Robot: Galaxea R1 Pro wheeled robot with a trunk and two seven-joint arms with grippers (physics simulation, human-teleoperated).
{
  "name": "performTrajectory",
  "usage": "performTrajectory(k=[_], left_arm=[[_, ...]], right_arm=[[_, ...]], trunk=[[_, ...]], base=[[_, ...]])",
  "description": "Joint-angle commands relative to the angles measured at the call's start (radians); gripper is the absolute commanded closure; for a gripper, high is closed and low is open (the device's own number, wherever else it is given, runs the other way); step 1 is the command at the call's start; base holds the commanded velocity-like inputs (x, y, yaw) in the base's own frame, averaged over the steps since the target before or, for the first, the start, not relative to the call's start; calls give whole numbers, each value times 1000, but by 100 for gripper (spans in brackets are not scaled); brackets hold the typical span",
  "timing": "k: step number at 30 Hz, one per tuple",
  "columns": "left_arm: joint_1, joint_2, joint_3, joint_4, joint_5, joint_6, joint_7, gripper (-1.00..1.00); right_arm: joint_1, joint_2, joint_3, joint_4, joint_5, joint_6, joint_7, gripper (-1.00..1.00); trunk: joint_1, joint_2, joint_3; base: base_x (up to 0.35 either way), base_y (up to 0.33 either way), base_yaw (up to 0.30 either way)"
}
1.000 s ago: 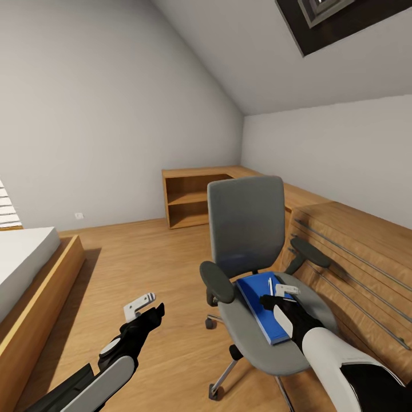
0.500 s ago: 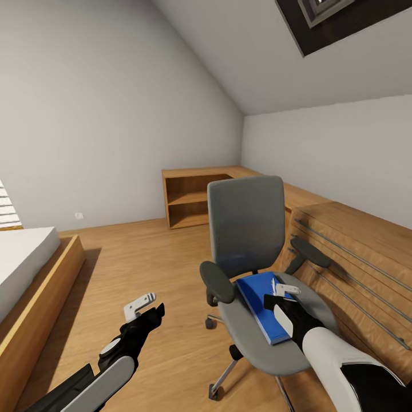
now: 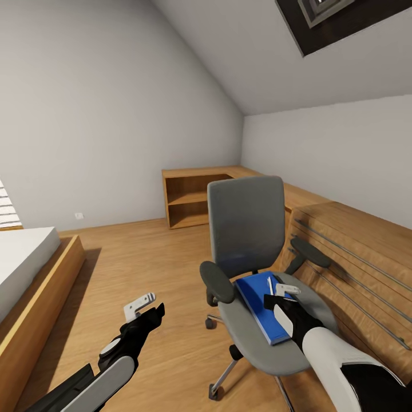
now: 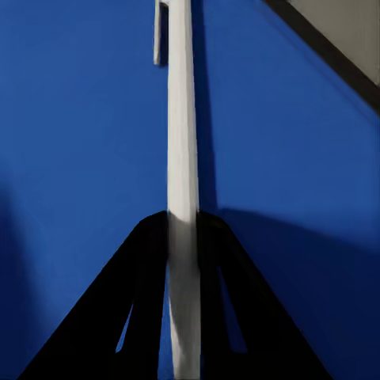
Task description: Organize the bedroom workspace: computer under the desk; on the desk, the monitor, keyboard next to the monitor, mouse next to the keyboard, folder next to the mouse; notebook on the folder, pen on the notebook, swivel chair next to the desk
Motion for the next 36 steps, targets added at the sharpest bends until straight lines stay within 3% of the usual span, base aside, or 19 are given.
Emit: performTrajectory(k=[1, 10, 26, 30, 36], left_arm=[[-1, 1, -2, -1, 4, -1, 5, -100], [-1, 0, -2, -1, 3, -1, 5, -100], [-1, -2, -3, -1, 3, 0, 5, -100], [-1, -2, -3, -1, 3, 1, 5, -100], [-1, -2, -3, -1, 3, 1, 5, -100]], right_arm=[[1, 0, 1, 11, -16, 5, -5, 100], [0, -1, 0, 10, -16, 5, -5, 100], [1, -2, -1, -9, -13, -3, -6, 100], [13, -3, -2, -118, -13, -1, -10, 100], [121, -4, -4, -335, -14, 18, -16, 100]], trunk=[[0, 0, -1], [0, 0, -1], [-61, 112, 49], [-77, 140, 61], [-100, 182, 80]], base=[[0, 0, 0], [0, 0, 0], [0, 0, 0], [-109, 0, 0], [-313, 0, 0]])
